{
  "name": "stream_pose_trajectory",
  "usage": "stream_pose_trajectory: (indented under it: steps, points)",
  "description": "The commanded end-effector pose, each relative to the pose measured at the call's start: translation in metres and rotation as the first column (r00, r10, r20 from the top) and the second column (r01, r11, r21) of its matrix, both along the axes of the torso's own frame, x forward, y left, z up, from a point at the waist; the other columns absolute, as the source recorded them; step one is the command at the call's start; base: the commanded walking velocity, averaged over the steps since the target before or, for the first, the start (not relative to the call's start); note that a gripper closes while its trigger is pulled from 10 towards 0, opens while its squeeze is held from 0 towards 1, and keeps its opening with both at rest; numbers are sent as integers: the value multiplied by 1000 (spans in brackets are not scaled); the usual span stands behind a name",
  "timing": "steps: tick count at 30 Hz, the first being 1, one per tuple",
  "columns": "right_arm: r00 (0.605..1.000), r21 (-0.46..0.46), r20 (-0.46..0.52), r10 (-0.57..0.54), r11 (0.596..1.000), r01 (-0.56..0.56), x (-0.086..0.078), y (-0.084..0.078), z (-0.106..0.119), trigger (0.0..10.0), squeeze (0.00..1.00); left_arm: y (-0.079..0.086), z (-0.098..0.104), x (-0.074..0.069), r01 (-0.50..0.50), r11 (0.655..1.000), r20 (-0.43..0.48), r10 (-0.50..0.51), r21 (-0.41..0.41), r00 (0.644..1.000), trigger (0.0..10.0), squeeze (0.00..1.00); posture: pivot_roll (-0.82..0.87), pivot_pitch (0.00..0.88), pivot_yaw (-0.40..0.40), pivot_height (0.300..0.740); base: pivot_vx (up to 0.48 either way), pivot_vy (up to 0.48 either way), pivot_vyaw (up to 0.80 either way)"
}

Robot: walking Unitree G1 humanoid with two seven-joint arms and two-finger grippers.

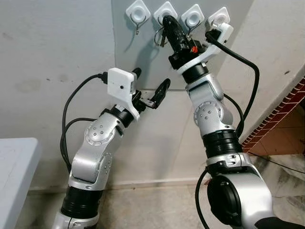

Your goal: Hang keys on a hook

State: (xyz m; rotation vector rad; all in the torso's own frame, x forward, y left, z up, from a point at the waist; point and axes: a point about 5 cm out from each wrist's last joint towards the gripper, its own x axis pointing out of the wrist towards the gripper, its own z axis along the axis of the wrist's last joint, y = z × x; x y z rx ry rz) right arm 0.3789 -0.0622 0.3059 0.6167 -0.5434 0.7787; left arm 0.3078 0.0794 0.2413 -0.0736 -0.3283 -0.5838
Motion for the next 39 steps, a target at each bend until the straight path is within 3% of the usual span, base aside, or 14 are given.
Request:
stream_pose_trajectory:
  steps: [1, 19, 30, 39]
  points:
    - [999, 23, 7, -33, 999, 32, 2, -5, 9, 10000, 0, -1, 2, -3, 1, 1000, 1, -1, -9, 1000, 10000, 0, 33, 114, -80, 740, 0, 0, 0]
    - [987, -8, -92, -136, 991, 135, 11, -6, 2, 10000, 0, 0, 2, -5, -3, 1000, -10, 3, -24, 1000, 10000, 0, 32, 110, -83, 740, 0, 0, 0]
    - [947, -31, -188, -261, 965, 260, 11, -15, -12, 10000, 0, 0, 4, -5, -3, 999, -12, 3, -38, 1000, 10000, 0, 30, 112, -83, 740, 0, 0, 0]
    - [988, 6, -100, -115, 993, 116, -3, -7, -13, 10000, 0, -1, 5, -5, 6, 999, -17, -7, -46, 1000, 10000, 0, 22, 115, -77, 740, 0, 0, 0]
